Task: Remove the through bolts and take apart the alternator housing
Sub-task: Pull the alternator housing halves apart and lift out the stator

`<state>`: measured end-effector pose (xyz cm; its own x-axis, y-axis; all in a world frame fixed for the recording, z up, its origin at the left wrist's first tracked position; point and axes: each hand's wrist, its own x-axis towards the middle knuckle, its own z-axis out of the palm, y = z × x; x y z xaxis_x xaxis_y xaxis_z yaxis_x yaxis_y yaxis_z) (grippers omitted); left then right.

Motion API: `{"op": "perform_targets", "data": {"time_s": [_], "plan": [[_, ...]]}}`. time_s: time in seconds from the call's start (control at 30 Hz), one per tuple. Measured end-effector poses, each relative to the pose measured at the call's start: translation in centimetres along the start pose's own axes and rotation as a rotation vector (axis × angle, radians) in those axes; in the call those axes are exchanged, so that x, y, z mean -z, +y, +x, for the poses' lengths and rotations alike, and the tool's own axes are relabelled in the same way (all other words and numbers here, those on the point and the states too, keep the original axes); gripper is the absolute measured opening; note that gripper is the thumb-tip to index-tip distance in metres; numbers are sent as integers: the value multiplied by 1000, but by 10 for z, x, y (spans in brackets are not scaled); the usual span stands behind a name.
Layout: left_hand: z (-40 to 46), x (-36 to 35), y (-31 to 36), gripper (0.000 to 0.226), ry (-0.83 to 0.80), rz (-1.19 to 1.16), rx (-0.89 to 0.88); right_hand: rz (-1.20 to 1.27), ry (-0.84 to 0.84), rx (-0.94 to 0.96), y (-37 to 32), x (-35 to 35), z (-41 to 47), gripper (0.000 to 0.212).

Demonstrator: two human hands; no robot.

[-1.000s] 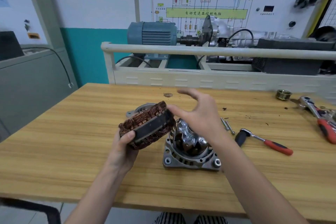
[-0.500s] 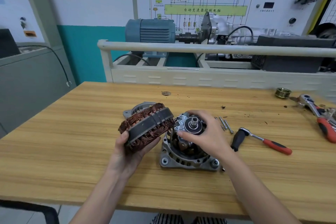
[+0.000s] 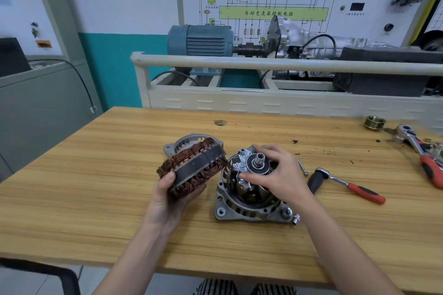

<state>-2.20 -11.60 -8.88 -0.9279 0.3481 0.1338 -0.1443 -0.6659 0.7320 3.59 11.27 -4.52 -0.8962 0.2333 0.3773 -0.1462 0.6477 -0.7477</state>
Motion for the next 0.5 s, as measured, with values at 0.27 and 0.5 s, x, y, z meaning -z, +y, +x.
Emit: {"op": "perform_targets", "data": {"time_s": [0.27,0.5], "plan": [[1,-3,2,97,69,85,-23,-12,71,-63,17,17,1,96],[1,-5,-4,131,125,235,-49,-44,158,-129,33,40,7,96]]}}
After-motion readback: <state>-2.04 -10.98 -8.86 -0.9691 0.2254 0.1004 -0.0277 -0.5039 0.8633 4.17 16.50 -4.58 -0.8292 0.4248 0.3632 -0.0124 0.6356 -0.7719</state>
